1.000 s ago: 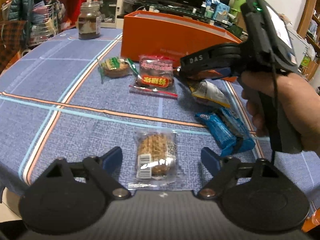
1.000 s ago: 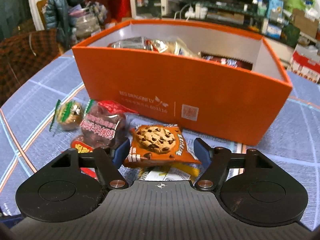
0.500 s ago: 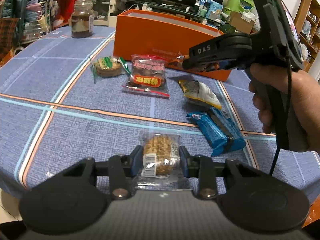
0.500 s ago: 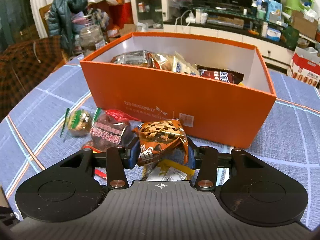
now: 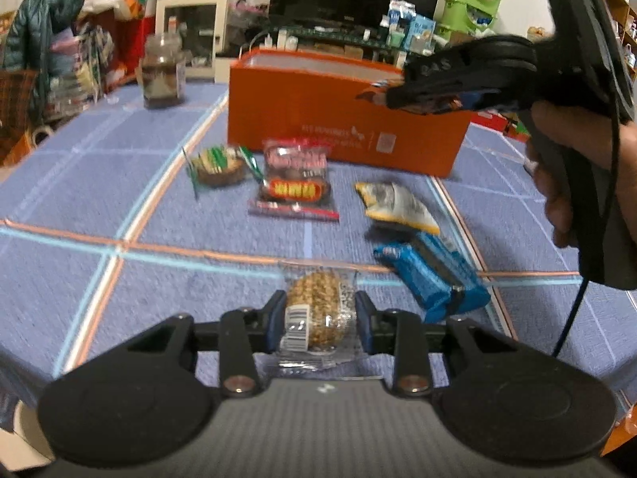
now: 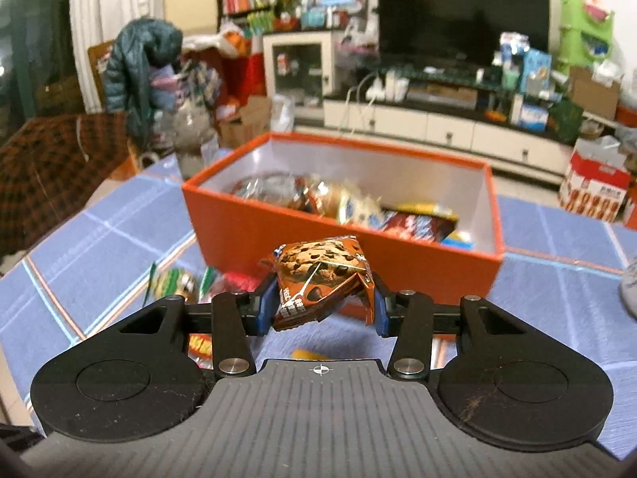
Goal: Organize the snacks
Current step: 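Carry both packets over the orange box and open both tools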
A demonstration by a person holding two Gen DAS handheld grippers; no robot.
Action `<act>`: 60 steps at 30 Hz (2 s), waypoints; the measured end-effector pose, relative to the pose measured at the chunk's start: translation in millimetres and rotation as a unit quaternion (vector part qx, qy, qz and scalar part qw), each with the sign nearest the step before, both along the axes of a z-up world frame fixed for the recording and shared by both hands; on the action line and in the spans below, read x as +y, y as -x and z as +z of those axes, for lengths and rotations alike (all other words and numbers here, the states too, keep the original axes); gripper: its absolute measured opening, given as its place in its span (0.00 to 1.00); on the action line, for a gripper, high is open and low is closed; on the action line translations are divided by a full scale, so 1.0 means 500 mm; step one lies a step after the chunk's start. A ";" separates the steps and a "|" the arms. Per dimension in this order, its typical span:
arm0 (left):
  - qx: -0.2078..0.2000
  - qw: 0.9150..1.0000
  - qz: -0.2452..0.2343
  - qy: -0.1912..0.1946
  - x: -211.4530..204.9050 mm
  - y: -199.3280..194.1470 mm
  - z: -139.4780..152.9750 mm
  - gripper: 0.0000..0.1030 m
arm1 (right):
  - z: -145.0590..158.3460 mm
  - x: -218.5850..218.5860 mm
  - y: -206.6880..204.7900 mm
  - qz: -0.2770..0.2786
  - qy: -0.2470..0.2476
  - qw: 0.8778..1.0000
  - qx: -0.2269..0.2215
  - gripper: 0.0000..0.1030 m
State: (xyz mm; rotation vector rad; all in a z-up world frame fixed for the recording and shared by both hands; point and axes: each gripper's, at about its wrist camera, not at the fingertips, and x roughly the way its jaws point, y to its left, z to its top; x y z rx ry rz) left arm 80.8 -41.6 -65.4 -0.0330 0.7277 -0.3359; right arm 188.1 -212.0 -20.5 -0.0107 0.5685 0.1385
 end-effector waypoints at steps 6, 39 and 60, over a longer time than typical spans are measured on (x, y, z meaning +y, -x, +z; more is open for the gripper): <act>-0.022 1.000 0.007 -0.007 0.013 -0.008 0.021 0.31 | 0.027 -0.043 0.020 -0.038 -0.010 0.999 -0.027 0.32; -0.141 0.989 0.028 -0.045 0.021 -0.230 0.166 0.31 | 0.055 -0.060 0.019 -0.047 -0.027 0.997 -0.046 0.32; -0.113 0.991 0.033 -0.071 0.015 -0.243 0.153 0.31 | 0.046 -0.053 0.023 -0.036 -0.028 0.998 -0.038 0.32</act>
